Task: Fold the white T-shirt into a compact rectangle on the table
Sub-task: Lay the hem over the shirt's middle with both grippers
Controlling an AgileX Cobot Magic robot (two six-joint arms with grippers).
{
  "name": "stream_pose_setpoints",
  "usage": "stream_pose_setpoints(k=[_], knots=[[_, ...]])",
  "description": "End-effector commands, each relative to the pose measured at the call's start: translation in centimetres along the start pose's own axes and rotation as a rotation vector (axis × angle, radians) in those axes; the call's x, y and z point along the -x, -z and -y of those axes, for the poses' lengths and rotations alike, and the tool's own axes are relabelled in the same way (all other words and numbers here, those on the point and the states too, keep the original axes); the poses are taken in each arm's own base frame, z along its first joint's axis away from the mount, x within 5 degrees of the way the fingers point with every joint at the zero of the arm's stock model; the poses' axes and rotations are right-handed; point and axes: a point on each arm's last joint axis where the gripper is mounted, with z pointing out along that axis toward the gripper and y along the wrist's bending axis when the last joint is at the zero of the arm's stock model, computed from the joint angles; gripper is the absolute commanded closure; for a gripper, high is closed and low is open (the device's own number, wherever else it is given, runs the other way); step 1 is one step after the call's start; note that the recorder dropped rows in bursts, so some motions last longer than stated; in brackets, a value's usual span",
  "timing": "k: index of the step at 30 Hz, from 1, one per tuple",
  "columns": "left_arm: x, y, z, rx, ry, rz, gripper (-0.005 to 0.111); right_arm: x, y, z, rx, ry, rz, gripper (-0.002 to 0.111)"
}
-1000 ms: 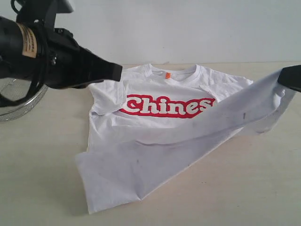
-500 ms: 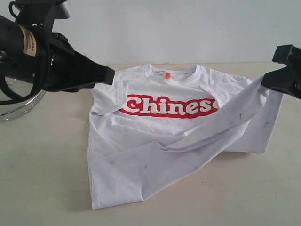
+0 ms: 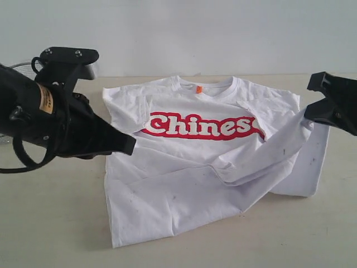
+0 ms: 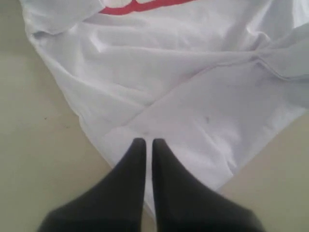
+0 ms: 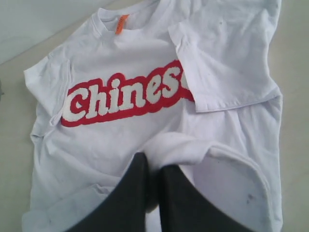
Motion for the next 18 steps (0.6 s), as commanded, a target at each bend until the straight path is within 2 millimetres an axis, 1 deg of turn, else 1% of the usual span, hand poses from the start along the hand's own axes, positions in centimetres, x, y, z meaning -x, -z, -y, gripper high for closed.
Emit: stream_pose_setpoints(k=[1, 6, 9, 10, 11, 14, 15, 17, 18], knots=[[-1.1, -0.8, 0.5, -0.07, -0.073, -0.057, 0.102, -0.1, -0.9, 0.5, -0.018, 0.002, -0.03, 0.109], [-2.1, -1.5, 0.2, -0.038, -0.146, -0.176, 0.102, -0.4, -1.4, 0.7, -0.018, -0.001, -0.06, 0.109], [-2.5, -1.7, 0.1, -0.027, -0.1, -0.226, 0.101, -0.4, -1.4, 0.7, -0.018, -0.001, -0.06, 0.109], [-2.6, -1.8, 0.1, -0.024, -0.082, -0.237, 0.098, -0.4, -1.4, 0.7, -0.017, 0.001, -0.061, 0.109], [-2.7, -2.2, 0.1, -0.022, -0.065, -0.247, 0.094, -0.4, -1.4, 0.7, -0.014, 0.002, -0.064, 0.109], [-2.7, -3.3, 0.5, -0.046, 0.023, -0.251, 0.069, -0.5, -1.4, 0.6, -0.008, 0.007, -0.07, 0.109], [-2.7, -3.9, 0.6, -0.056, 0.05, -0.248, 0.056, -0.5, -1.4, 0.6, -0.008, 0.007, -0.071, 0.109], [-2.8, -4.7, 0.6, -0.052, 0.1, -0.255, 0.04, -0.5, -1.4, 0.6, -0.004, 0.012, -0.074, 0.109], [-2.9, -5.1, 0.6, -0.046, 0.109, -0.259, 0.036, -0.5, -1.4, 0.6, -0.003, 0.012, -0.076, 0.109]])
